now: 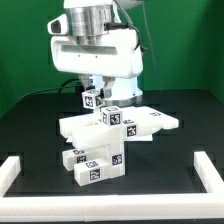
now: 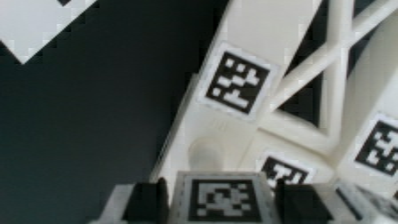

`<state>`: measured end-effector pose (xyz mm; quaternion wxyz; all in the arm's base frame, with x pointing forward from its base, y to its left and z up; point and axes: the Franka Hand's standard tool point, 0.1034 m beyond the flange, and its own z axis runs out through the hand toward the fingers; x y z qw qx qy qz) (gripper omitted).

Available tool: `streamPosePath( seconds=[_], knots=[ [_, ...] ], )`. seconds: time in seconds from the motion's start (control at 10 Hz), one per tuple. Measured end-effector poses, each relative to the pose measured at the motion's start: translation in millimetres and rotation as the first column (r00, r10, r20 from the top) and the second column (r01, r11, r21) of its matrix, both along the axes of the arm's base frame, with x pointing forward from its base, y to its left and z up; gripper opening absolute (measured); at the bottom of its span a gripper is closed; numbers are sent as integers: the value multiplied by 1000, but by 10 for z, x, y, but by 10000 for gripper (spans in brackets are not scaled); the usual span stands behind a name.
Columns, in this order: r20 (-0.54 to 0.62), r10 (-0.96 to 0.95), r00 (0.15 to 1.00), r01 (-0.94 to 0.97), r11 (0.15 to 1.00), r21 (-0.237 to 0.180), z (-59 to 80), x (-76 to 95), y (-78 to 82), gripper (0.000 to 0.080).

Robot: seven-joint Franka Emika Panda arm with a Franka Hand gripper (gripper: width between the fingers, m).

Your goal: Assemble chair

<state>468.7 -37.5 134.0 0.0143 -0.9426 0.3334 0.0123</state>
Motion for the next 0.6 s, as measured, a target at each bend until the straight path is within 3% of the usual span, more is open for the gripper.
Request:
streamPosePath(
  seconds=[0.6],
  knots=[
    [-7,12,1000,-12,1000,-5,-70,-93,-19,282]
  ],
)
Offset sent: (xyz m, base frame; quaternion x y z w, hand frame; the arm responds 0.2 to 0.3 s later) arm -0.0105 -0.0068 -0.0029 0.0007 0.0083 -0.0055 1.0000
